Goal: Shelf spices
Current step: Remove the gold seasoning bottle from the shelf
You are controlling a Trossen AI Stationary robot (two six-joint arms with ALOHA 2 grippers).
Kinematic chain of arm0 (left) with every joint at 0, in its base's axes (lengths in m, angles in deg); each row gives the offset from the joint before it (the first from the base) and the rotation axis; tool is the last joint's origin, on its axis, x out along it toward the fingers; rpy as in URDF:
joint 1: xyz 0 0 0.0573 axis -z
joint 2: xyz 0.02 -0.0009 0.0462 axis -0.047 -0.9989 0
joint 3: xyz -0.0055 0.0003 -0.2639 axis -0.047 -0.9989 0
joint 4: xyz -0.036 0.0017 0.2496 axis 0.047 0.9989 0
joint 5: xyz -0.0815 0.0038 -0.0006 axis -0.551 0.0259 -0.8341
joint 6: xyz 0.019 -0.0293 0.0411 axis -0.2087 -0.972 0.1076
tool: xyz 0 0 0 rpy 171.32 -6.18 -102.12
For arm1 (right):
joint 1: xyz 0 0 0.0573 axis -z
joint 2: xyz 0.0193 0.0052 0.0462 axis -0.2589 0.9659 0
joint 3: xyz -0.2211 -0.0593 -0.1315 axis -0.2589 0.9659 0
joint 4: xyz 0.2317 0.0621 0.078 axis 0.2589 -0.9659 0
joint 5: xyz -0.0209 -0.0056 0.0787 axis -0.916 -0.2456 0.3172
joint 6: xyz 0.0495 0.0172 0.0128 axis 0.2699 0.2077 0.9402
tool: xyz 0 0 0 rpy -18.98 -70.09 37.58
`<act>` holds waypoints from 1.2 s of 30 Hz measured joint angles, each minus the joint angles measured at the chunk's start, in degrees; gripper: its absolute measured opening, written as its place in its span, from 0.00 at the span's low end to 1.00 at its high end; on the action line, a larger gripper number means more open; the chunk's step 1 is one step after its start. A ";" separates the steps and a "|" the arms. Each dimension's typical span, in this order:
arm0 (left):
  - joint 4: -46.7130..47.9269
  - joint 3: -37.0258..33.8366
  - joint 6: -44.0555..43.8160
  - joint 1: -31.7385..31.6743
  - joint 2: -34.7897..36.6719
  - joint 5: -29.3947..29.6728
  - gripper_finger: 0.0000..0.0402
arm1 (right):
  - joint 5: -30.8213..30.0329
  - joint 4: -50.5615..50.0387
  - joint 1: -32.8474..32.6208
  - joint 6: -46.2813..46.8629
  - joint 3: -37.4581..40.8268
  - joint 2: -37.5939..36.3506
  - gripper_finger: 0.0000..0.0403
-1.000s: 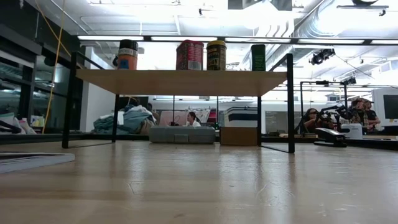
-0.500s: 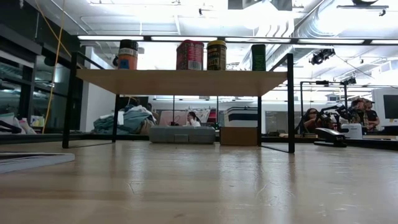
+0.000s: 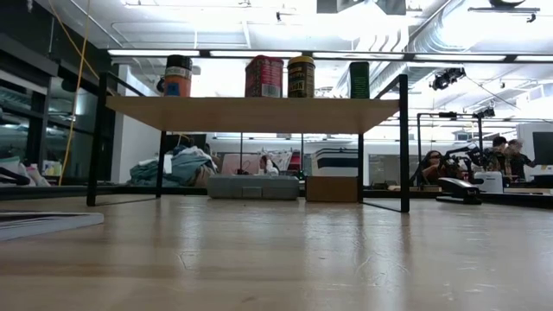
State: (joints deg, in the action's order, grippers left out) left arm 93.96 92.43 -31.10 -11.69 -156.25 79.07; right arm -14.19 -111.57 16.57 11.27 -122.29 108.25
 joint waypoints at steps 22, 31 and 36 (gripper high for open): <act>-9.53 -22.15 -0.60 13.84 4.70 -9.75 0.86 | -16.37 -2.39 -24.54 27.82 0.04 18.26 0.65; -15.09 -22.21 -3.98 28.51 -2.11 0.68 0.86 | -8.19 4.51 -24.50 11.99 0.04 23.26 0.65; -17.92 -21.43 -10.73 34.01 -7.05 8.96 0.86 | -4.84 8.65 -25.02 5.04 0.02 23.55 0.65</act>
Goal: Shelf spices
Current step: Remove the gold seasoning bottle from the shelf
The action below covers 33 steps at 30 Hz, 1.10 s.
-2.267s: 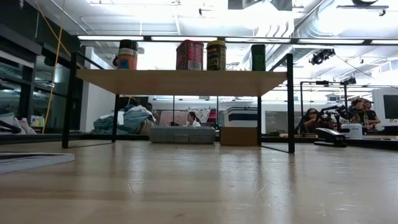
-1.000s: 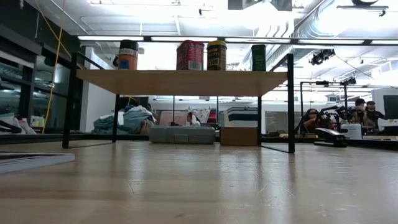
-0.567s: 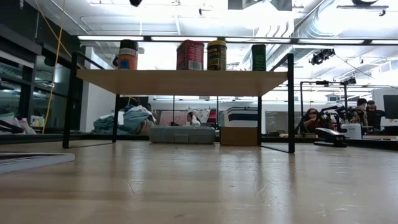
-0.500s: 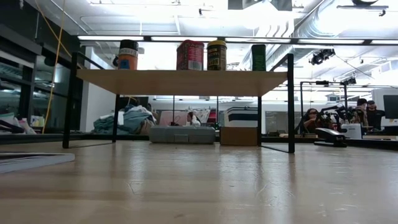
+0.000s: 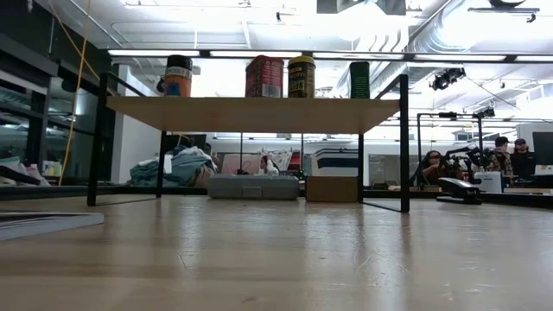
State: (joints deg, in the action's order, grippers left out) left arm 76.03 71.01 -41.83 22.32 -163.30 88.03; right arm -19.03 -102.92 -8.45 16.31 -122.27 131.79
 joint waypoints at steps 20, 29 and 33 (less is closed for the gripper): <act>7.98 8.97 10.65 0.59 -8.27 9.05 0.86 | 2.84 2.62 3.01 -3.67 -0.02 0.07 0.65; 10.17 8.97 10.78 -0.65 -8.03 7.11 0.86 | 3.26 2.31 4.08 -3.15 -0.02 0.07 0.65; 10.22 8.97 11.21 -0.63 -7.47 8.15 0.79 | 3.27 1.61 4.08 -3.12 -0.02 0.07 0.65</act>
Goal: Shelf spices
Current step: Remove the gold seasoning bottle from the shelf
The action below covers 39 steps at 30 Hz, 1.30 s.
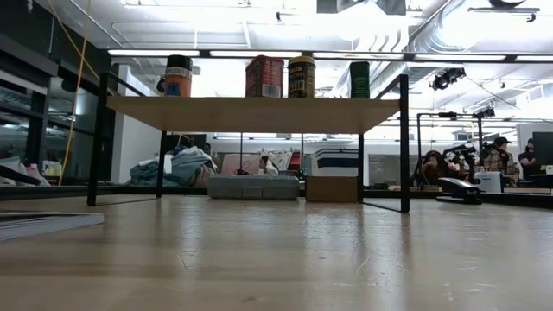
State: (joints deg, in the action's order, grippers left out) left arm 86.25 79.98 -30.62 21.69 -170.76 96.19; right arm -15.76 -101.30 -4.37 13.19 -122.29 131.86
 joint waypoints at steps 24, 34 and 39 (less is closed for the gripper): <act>41.04 -0.44 -19.65 5.22 6.62 -3.75 0.67 | 0.67 -4.79 -0.28 8.84 -0.07 -2.68 0.90; 45.85 -10.68 -32.43 1.79 0.46 -11.19 0.67 | -0.60 -4.88 -0.42 10.10 -0.07 -2.99 0.88; 44.18 -14.06 -30.29 0.11 -3.47 -12.27 0.67 | -0.22 -4.47 -0.57 10.38 -0.07 -2.99 0.88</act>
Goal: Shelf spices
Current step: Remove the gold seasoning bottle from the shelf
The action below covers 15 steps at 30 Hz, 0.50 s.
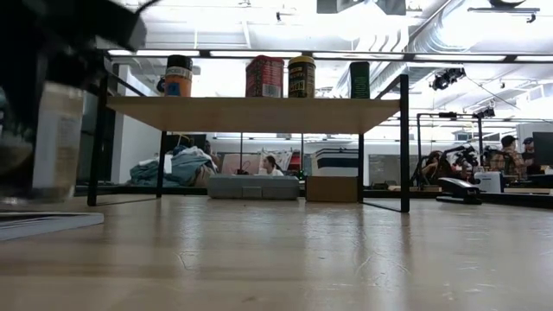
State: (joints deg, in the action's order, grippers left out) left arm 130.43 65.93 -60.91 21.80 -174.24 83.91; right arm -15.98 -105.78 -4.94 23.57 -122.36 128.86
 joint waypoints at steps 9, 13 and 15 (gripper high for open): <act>-3.80 0.72 1.37 -0.11 -1.64 -0.49 0.85 | 0.85 0.02 -0.54 -0.31 0.02 0.00 0.88; -3.58 3.65 2.41 -0.11 -0.78 -0.33 0.86 | 0.86 0.00 -0.46 -1.03 0.04 0.00 0.88; -2.18 5.49 2.39 -0.11 -0.24 -0.14 0.86 | 0.87 0.02 -0.46 -1.88 0.04 0.00 0.88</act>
State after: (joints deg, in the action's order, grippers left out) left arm 128.25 71.41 -58.52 21.69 -174.47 83.77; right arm -15.11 -105.75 -5.40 21.69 -122.31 128.86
